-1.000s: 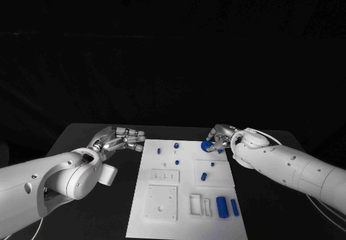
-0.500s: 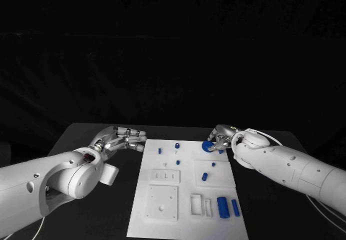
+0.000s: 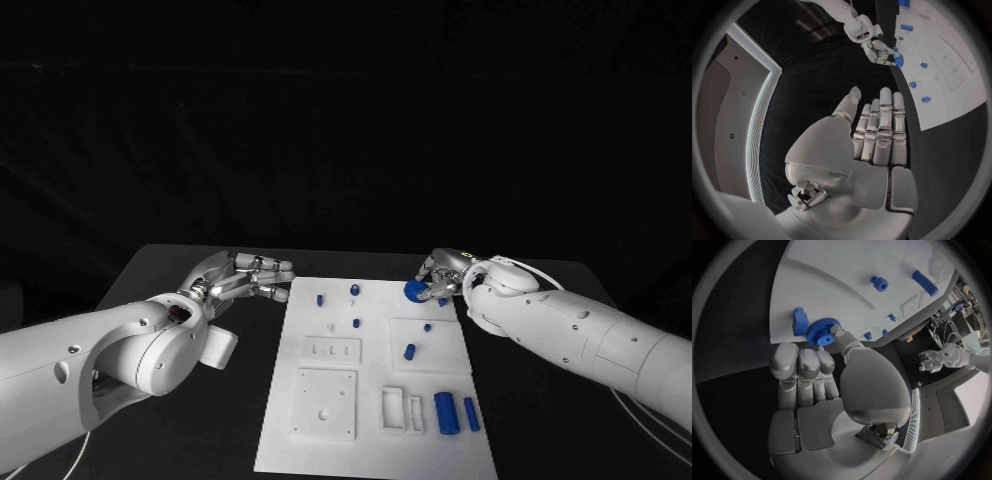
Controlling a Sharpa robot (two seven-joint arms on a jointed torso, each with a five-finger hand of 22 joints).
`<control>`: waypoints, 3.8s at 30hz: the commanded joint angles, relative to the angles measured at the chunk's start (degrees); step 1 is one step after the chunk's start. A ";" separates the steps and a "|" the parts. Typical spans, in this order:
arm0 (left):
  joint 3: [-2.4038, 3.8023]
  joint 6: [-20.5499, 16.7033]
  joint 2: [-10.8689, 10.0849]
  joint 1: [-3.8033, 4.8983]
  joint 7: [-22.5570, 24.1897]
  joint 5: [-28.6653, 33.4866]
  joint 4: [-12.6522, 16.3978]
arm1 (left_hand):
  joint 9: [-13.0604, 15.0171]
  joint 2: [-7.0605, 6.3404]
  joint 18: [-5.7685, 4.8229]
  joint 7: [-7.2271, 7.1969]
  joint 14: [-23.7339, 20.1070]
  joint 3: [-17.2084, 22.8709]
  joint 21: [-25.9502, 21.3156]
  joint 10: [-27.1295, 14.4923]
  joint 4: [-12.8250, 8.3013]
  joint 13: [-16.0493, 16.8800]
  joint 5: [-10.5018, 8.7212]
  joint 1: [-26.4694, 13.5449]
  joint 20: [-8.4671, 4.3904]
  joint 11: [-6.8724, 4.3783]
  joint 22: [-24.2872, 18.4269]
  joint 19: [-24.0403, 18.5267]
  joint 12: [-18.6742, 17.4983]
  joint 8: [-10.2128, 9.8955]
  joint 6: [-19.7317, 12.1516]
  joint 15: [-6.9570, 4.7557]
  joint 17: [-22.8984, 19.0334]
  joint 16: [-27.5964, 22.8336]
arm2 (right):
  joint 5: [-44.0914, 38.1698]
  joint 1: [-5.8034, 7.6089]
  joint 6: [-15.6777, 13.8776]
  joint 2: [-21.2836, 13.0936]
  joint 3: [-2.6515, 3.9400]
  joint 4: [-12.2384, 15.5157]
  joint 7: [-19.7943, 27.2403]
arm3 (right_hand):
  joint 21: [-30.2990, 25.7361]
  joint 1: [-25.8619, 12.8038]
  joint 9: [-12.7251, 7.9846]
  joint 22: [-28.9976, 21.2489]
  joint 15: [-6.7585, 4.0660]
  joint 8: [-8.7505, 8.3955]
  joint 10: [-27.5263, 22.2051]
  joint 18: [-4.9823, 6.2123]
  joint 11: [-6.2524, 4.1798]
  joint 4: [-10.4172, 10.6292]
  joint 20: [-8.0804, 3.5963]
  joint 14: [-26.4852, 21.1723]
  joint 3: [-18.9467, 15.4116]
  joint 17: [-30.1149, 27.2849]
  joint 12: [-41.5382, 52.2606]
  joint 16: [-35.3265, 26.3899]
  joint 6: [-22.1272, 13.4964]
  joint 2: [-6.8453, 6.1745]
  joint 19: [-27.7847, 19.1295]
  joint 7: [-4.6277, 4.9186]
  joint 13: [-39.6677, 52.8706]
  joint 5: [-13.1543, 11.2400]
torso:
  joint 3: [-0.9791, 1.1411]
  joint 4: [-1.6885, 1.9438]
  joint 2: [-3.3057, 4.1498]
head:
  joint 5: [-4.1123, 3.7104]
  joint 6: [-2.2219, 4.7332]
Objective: Assemble the parts on the task board
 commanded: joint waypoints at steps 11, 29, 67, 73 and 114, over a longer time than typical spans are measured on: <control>0.04 0.88 0.03 0.05 0.13 -0.32 0.21 | 0.01 0.42 -0.33 0.02 -0.27 -0.22 0.02 -0.52 0.03 0.10 -0.18 0.05 -0.04 -0.03 -0.04 -0.21 -0.16 -0.15 -0.31 0.22 -0.03 0.05 | 0.12 -0.44 2.20 0.96 -0.15 -0.77 0.65 | 0.27 -0.85 -0.02 6.55 -0.13 0.12 0.03 0.63 -0.12 -0.11 0.28 0.43 0.27 0.05 -0.05 -0.32 0.80 0.01 1.79 0.02 -0.06 -0.03 | 0.05 0.00 -0.01 | 0.05 -0.32; 0.04 0.99 -0.01 0.05 0.00 -0.36 0.35 | 0.01 0.43 -0.32 0.03 -0.29 -0.26 0.05 -0.53 -0.03 0.09 -0.20 0.22 -0.05 -0.04 -0.18 -0.19 -0.16 -0.15 -0.35 0.21 -0.03 0.04 | -4.08 -0.79 2.10 0.98 -0.67 -0.32 -0.97 | 1.04 -2.17 -0.07 6.67 -0.51 0.10 0.15 0.40 -0.62 -2.47 -0.11 0.52 5.42 0.43 -0.01 -0.29 3.34 -0.08 1.77 -0.53 0.10 4.42 | 0.07 -0.06 -0.04 | 0.16 -0.46; 0.05 0.68 -0.40 0.07 -0.09 -0.37 1.04 | 0.01 0.43 -0.32 0.03 -0.29 -0.26 0.05 -0.53 -0.03 0.09 -0.20 0.22 -0.05 -0.04 -0.18 -0.19 -0.16 -0.15 -0.35 0.21 -0.03 0.04 | -12.93 -0.40 -10.30 2.27 -1.38 15.19 -9.05 | 3.64 -2.96 -0.06 7.12 -1.17 0.09 1.48 -0.16 -1.43 0.10 -0.78 0.64 10.46 0.36 0.80 0.08 7.71 -1.56 2.07 -1.90 1.12 0.04 | -0.13 0.05 -0.07 | 0.48 0.43; 0.05 0.62 -0.34 0.07 -0.07 -0.37 1.07 | 0.00 0.47 -0.31 0.03 -0.27 -0.36 0.38 -0.47 -0.24 0.09 -0.13 0.40 -0.08 -0.06 -0.42 -0.28 -0.16 -0.19 -0.36 0.19 -0.04 0.05 | -13.40 -0.32 -10.09 4.70 -2.73 13.57 -9.31 | 3.62 -3.01 -0.08 7.11 -1.17 0.07 1.45 -0.16 -1.42 0.28 -0.79 0.63 10.53 0.30 0.71 0.04 7.60 -1.63 2.06 -1.86 1.10 -0.02 | -0.08 0.14 -0.04 | 0.64 0.33; 0.05 1.10 0.85 0.06 -0.09 -0.50 0.28 | 0.02 0.62 -0.30 0.03 -0.29 -0.36 0.80 -0.52 -0.45 0.09 -0.10 0.27 -0.07 -0.03 -0.47 -0.49 -0.17 -0.14 -0.29 0.21 -0.06 0.04 | -13.00 -0.15 -7.39 10.87 -6.85 6.88 -8.58 | 3.29 -3.01 -0.09 7.04 -1.12 0.08 1.09 -0.11 -1.35 0.59 -0.74 0.52 9.81 -0.29 0.12 -0.48 7.14 -1.43 2.03 -1.76 0.85 0.21 | 0.13 -0.10 0.00 | 1.31 -0.22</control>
